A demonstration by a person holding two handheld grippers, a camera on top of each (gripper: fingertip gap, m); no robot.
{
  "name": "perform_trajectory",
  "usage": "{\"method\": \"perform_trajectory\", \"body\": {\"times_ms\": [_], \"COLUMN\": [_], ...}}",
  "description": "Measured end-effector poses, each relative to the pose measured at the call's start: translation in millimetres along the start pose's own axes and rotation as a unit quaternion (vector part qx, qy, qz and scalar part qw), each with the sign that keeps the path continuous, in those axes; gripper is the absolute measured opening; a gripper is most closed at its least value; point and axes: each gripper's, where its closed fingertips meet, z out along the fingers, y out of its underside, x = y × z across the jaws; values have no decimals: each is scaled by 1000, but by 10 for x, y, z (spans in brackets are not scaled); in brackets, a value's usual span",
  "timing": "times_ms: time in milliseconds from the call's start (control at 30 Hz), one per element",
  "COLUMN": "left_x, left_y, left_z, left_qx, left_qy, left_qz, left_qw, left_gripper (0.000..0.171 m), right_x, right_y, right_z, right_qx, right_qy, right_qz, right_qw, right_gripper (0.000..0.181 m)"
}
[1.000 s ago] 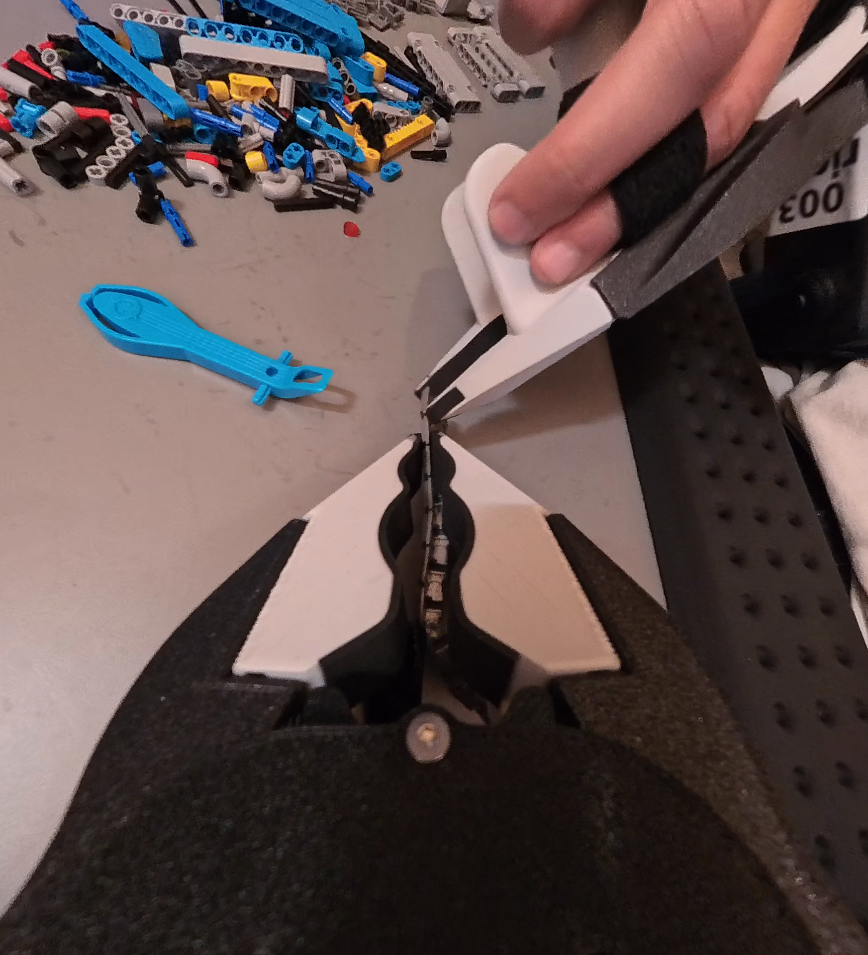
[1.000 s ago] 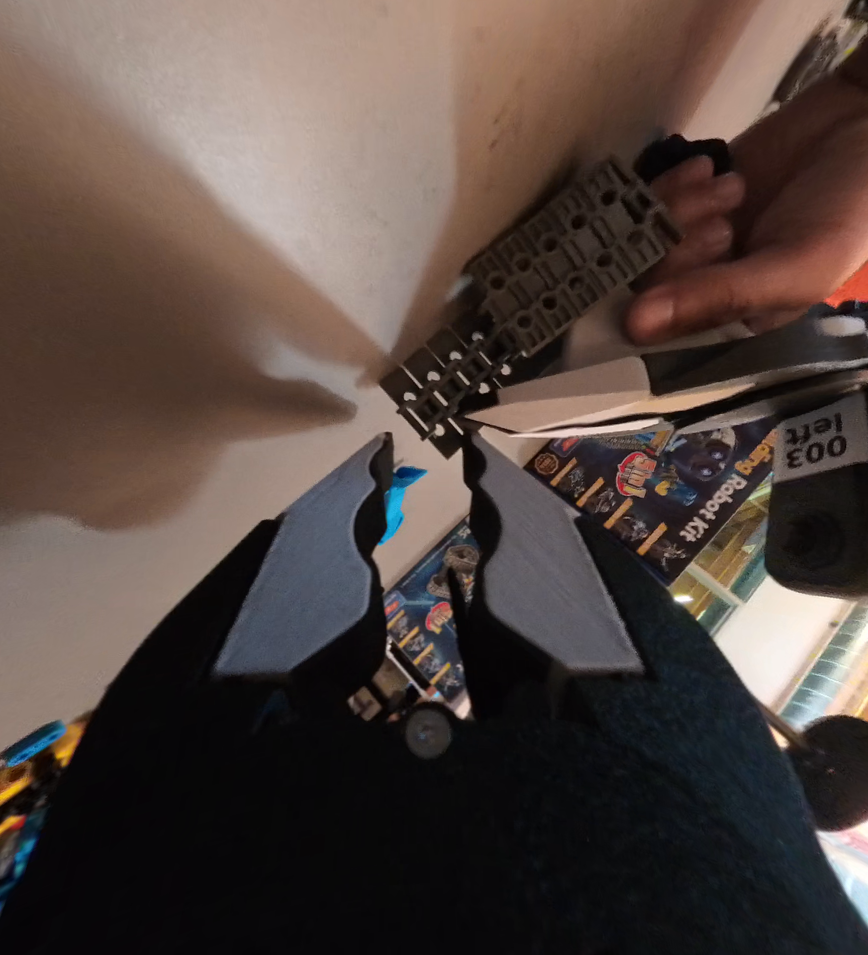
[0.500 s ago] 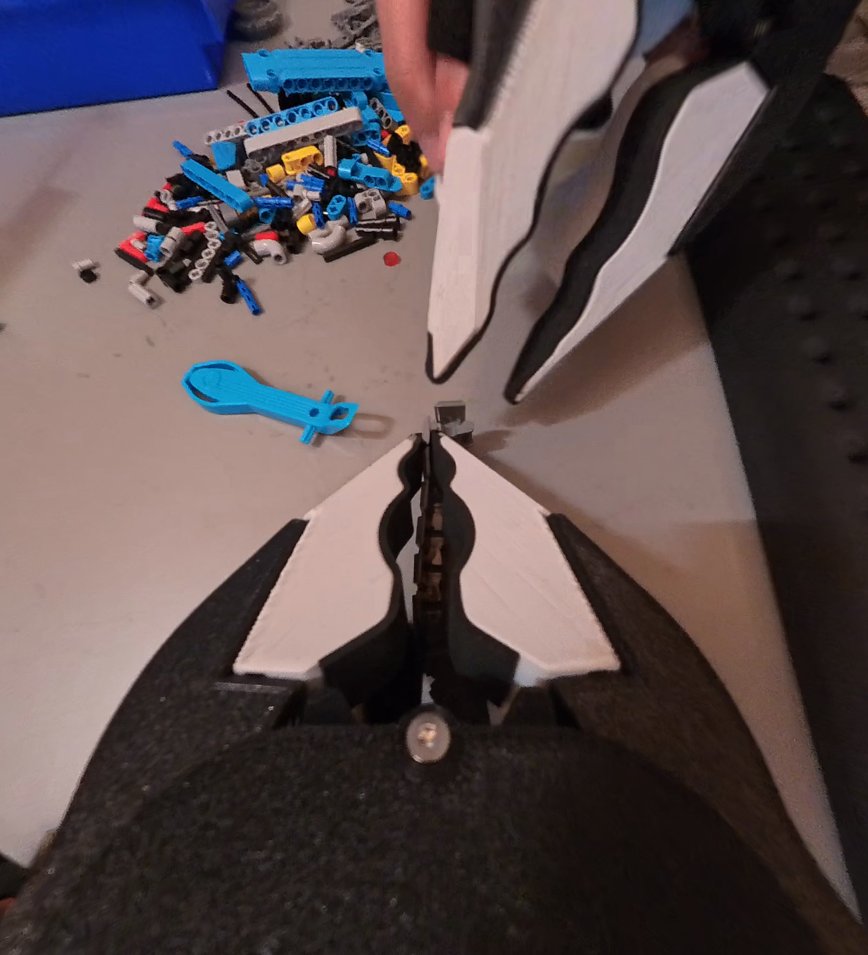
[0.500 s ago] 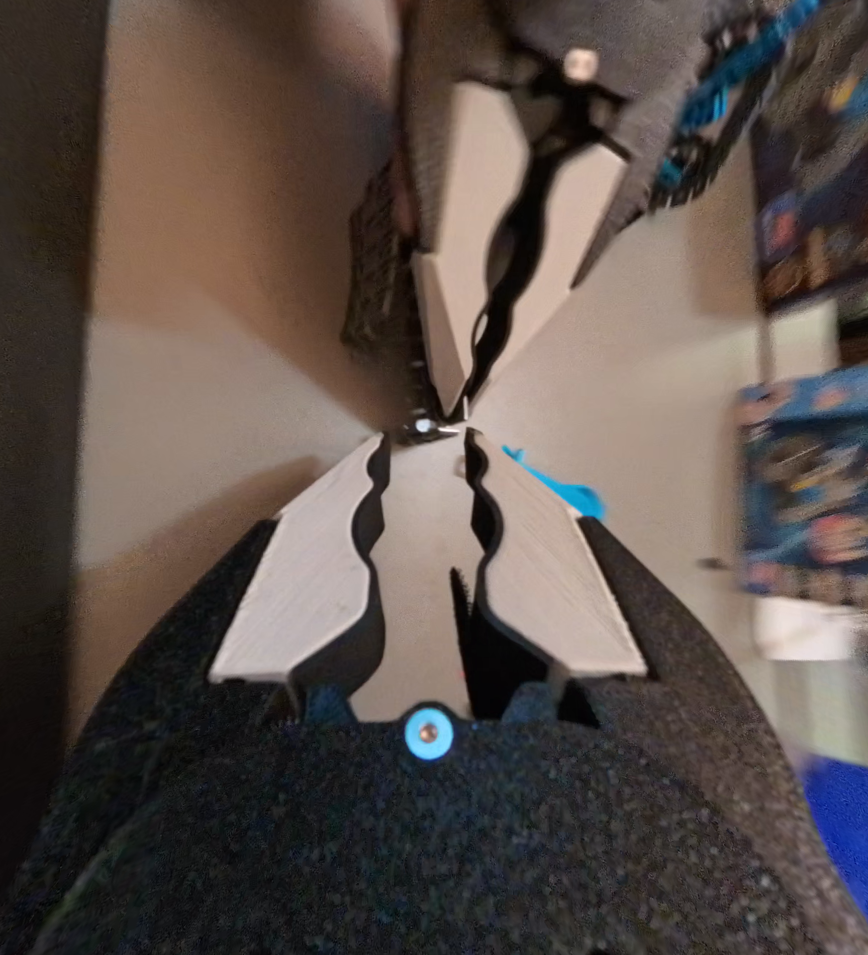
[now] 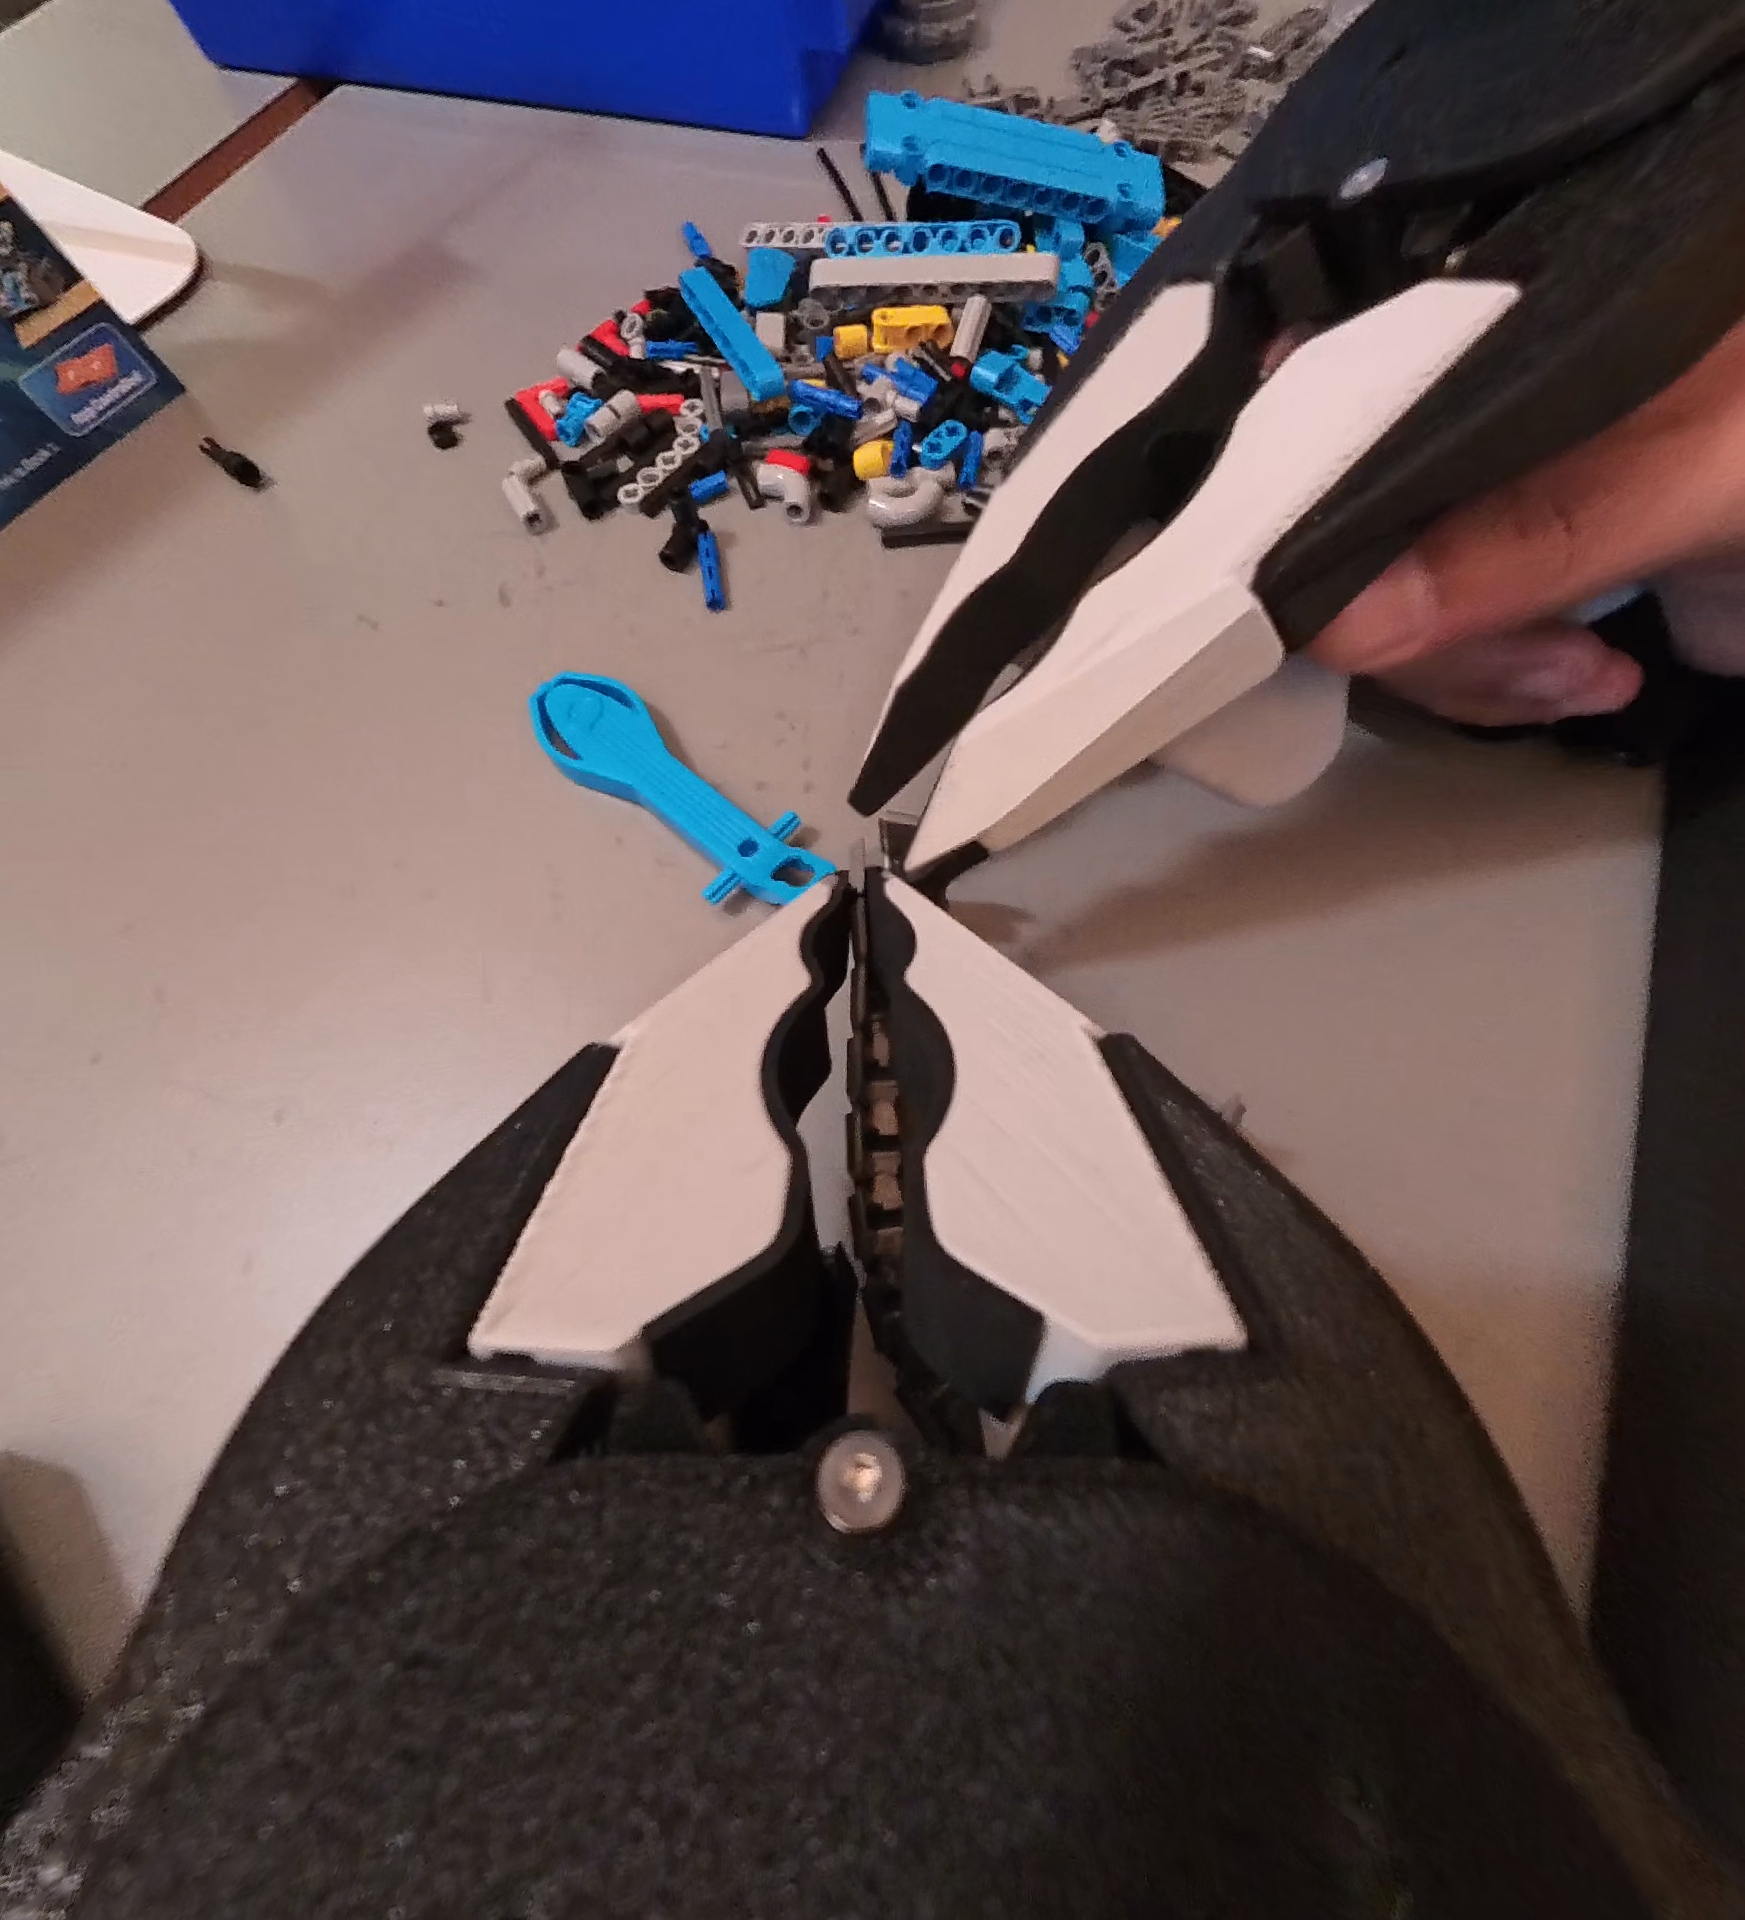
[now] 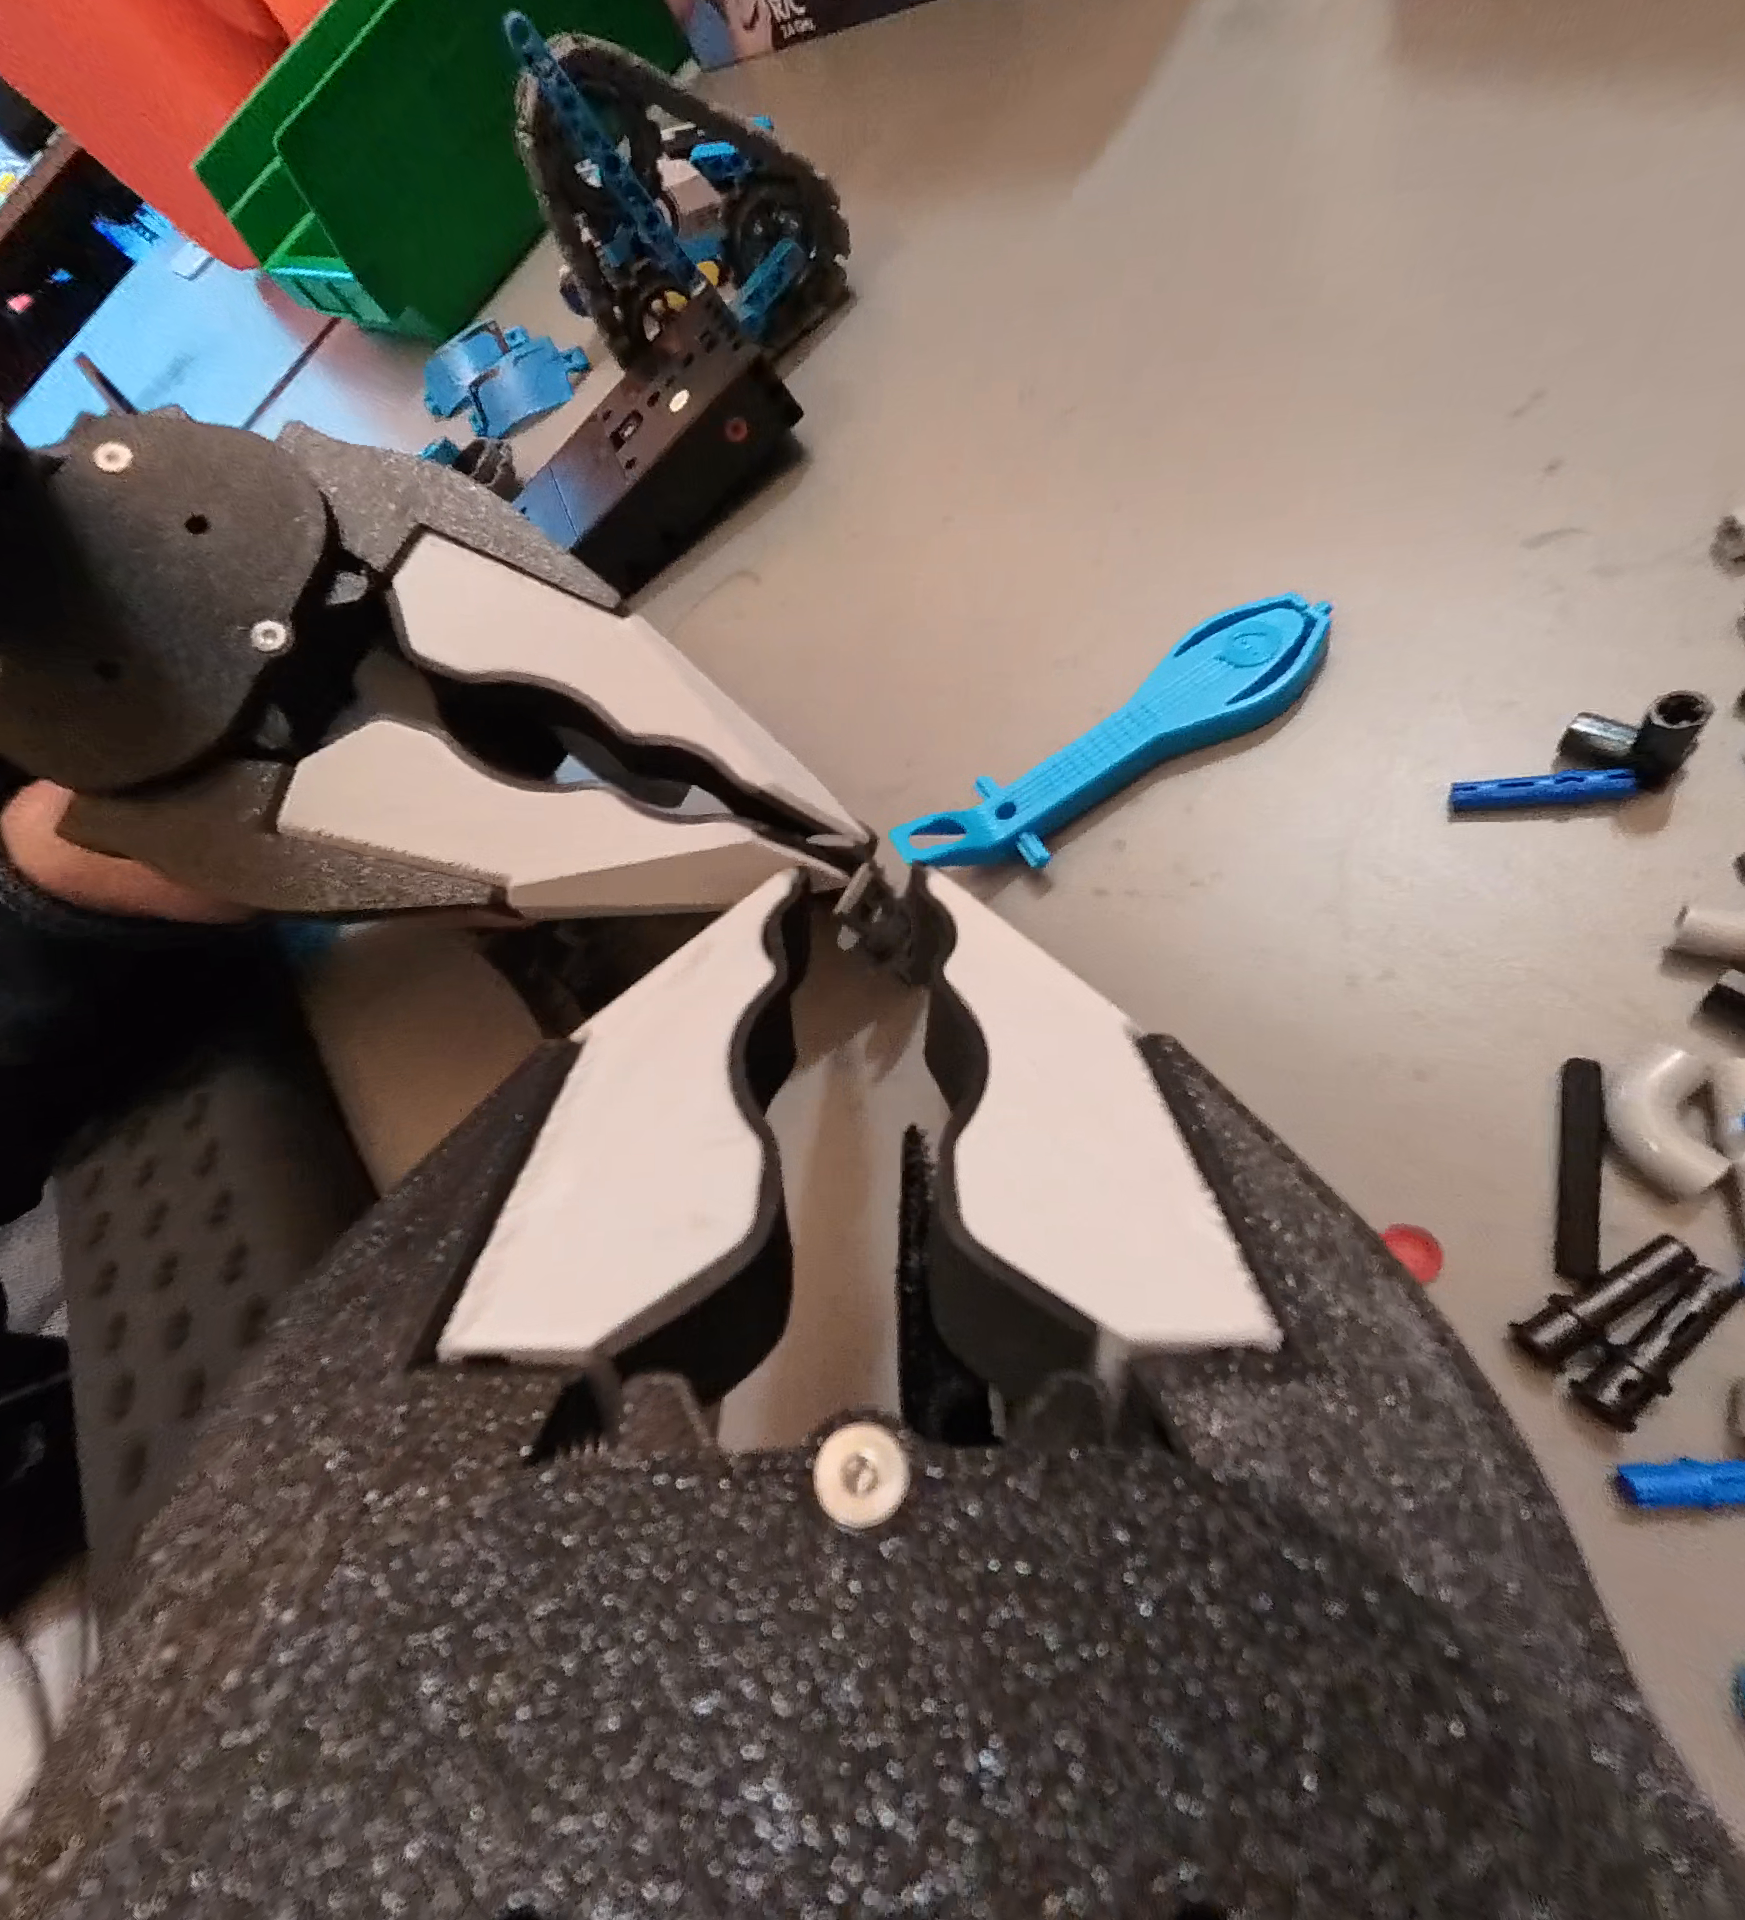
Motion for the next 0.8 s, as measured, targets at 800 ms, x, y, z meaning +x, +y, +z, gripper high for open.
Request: {"method": "perform_trajectory", "body": {"times_ms": [800], "left_x": [263], "left_y": [-119], "left_z": [18], "left_qx": [31], "left_qy": [-53], "left_qz": [59], "left_qw": [996], "left_gripper": [1], "right_x": [436], "right_y": [-256], "right_z": [-454], "right_qx": [107], "right_qy": [105], "right_qz": [58], "right_qw": [987], "right_gripper": [1]}}
